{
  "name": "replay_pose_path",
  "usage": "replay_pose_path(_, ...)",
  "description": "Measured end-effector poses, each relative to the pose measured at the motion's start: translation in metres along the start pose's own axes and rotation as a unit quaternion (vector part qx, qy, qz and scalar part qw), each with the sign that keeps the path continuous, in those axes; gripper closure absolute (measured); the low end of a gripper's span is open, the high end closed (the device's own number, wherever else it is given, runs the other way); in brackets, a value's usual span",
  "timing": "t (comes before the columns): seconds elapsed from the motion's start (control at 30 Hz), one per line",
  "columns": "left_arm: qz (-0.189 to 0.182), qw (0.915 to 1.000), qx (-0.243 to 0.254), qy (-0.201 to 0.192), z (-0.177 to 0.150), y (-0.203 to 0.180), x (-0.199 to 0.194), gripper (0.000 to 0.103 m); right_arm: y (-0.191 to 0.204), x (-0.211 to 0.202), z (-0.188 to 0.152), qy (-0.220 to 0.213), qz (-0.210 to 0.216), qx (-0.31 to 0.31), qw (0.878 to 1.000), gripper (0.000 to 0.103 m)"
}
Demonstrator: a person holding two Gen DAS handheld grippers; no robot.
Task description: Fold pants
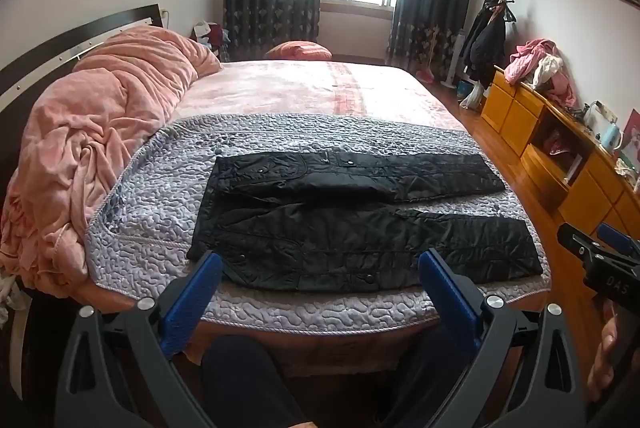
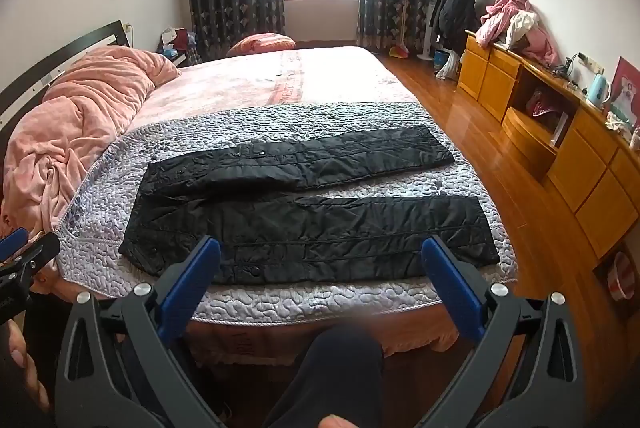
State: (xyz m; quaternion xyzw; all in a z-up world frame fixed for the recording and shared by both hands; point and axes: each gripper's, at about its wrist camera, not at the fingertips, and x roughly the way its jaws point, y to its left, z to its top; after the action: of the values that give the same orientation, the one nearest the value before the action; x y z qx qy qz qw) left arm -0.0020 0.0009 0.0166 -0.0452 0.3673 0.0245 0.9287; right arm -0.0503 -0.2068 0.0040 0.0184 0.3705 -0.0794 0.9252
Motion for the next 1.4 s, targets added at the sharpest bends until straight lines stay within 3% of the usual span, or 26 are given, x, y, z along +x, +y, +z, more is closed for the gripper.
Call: replay_pose_path(1.4,0.002,1.0000,0.001,-0.005,-0.0036,-0.0062,-0.0041,0.004,-0.0070,-0.0022,0.0005,-0.003,0.000,0.004,1.000,0.002)
